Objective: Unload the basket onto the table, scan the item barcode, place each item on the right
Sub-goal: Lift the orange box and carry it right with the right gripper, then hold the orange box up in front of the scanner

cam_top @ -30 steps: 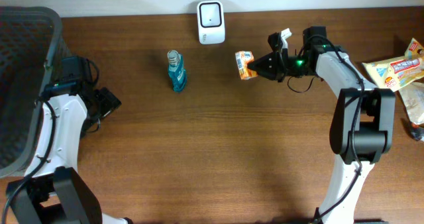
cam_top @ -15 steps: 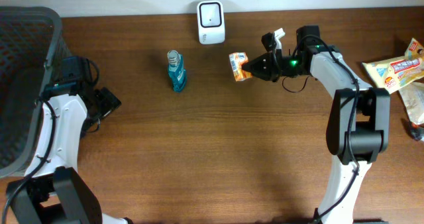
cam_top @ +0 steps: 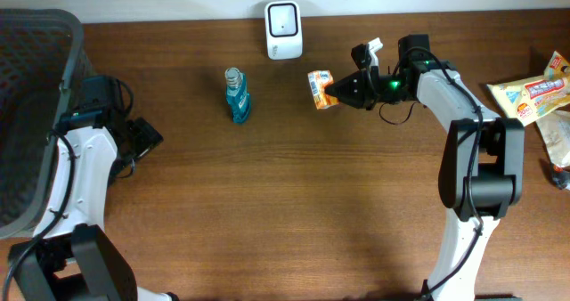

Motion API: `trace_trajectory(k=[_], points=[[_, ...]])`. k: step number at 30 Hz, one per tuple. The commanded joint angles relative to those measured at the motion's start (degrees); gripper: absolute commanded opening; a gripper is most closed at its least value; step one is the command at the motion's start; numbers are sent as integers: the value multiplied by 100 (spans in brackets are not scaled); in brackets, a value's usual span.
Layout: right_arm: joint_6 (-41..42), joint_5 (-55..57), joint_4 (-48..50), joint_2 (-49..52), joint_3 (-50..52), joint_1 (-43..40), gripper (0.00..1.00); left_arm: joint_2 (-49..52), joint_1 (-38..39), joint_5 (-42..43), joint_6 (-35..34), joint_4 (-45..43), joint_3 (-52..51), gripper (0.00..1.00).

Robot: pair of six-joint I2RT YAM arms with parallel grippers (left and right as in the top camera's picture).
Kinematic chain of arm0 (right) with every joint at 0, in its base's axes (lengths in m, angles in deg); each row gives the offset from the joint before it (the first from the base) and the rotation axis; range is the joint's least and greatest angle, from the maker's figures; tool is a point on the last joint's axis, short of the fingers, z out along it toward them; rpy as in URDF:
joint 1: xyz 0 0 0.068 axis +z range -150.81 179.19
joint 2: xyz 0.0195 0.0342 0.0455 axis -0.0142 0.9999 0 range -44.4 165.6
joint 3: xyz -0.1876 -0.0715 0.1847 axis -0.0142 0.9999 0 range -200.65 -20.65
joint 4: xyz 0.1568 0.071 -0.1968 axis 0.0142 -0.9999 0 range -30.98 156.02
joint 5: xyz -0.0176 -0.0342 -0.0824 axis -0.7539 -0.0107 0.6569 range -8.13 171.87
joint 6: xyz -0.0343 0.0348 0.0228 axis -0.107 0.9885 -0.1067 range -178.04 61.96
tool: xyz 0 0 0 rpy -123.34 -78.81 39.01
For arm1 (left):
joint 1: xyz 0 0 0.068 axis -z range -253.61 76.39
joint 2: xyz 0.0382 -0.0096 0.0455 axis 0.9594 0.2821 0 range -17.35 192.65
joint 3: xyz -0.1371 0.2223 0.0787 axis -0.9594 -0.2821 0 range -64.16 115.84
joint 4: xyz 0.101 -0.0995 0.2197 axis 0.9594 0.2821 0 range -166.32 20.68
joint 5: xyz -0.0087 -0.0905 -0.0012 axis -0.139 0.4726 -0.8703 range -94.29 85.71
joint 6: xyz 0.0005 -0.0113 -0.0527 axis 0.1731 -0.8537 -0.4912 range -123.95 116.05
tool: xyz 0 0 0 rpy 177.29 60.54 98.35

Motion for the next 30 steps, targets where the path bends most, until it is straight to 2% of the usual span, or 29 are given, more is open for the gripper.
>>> trace_trajectory(k=[1,3,5,9,13,16,19,22,25,30], points=[[295,269,11,72,-114,20,4,52,-46,-24,-15,11,-33,99],[822,1456,17,70,-116,94,4,52,-46,-24,-15,11,-33,99],[1005,2378,9,61,-116,199,4,52,-46,-24,-13,11,-33,99],[1001,3891,-409,39,-455,400,4,52,-46,-24,-13,9,-33,99],[951,6988,-1502,39,-1513,835,4,52,-46,-24,-13,9,-33,99],[774,8408,-1641,39,-2059,1193,4,52,-46,-24,-13,11,-33,99],[579,9718,-1233,39,-2297,1567,4,52,-46,-24,-13,11,-33,99],[-210,10065,-262,74,-2288,1882,4,52,-46,-24,-13,11,-33,99],[-522,10786,599,136,-2288,2105,4,52,-46,-24,-13,11,-33,99],[-1475,10721,2173,463,-2288,2188,4,52,-46,-24,-15,11,-33,99]])
